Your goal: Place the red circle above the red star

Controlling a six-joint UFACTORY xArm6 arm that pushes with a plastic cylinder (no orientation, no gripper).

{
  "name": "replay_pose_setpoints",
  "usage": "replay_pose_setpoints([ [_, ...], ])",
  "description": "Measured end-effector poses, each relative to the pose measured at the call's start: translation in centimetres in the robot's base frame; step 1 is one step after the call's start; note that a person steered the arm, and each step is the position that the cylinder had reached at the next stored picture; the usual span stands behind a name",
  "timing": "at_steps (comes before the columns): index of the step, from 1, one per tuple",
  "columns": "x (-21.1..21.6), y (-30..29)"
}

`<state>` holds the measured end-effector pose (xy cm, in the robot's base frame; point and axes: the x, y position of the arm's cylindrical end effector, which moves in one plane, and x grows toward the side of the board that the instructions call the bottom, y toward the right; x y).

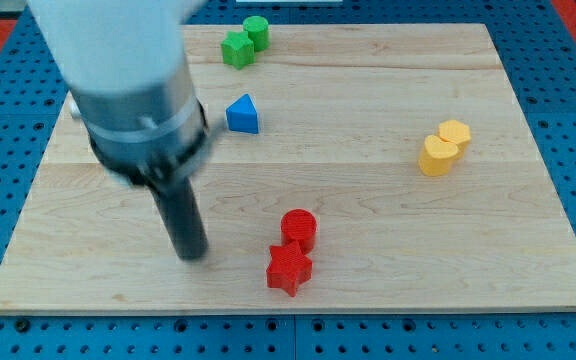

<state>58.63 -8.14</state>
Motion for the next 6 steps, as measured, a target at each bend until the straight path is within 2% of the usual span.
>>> replay_pose_setpoints([
  [1,2.7,4.0],
  [2,2.7,8.3],
  [3,1.7,8.3],
  [4,1.3,3.9],
  [5,-1.5,2.6],
  [6,-2.7,3.3],
])
